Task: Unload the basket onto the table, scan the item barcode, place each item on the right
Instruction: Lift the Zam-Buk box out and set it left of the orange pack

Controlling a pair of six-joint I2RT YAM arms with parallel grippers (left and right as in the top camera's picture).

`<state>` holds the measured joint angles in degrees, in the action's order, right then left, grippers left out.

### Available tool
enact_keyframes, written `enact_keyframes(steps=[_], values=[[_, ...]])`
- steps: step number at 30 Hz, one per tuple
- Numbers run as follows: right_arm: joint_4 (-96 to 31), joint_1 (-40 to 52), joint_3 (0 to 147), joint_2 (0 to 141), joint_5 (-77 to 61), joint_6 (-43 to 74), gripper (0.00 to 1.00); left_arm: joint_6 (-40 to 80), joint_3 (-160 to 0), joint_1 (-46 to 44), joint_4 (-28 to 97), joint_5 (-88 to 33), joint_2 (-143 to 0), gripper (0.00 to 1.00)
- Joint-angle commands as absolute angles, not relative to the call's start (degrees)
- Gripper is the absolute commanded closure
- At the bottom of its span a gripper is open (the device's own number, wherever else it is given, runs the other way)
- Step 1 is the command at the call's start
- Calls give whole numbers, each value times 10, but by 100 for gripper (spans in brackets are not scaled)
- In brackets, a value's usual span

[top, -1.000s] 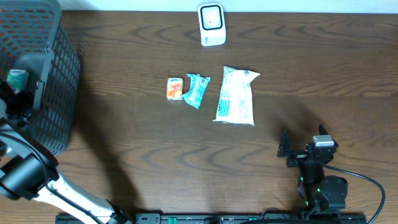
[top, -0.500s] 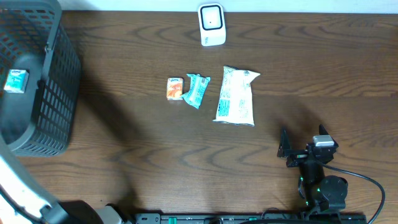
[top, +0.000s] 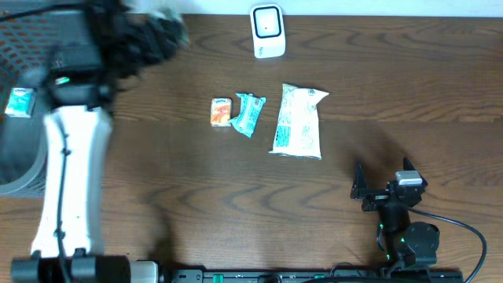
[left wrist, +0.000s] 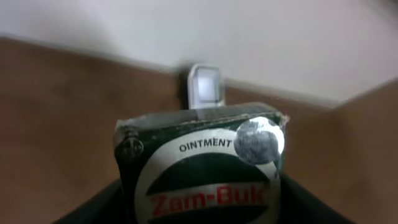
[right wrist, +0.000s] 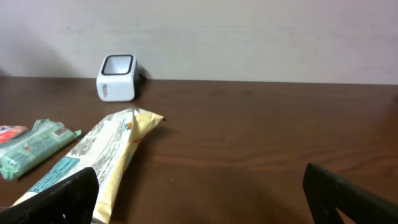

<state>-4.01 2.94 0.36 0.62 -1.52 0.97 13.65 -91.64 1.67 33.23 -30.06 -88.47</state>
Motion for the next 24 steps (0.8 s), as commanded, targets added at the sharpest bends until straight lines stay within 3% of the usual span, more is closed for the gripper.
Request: enact_keyframes(steps=[1,4,7,24], values=[[-43,33,3,3,-15,6,1,19,-919,-55,381,-97,-919,38],[-43,33,3,3,-15,6,1,19,-919,-91,409,12,-956,38],[-43,33,3,3,-15,6,1,19,-919,-101,434,46,-994,38],[-43,33,3,3,-15,6,1,19,-910,-97,461,-21,-1162,37]])
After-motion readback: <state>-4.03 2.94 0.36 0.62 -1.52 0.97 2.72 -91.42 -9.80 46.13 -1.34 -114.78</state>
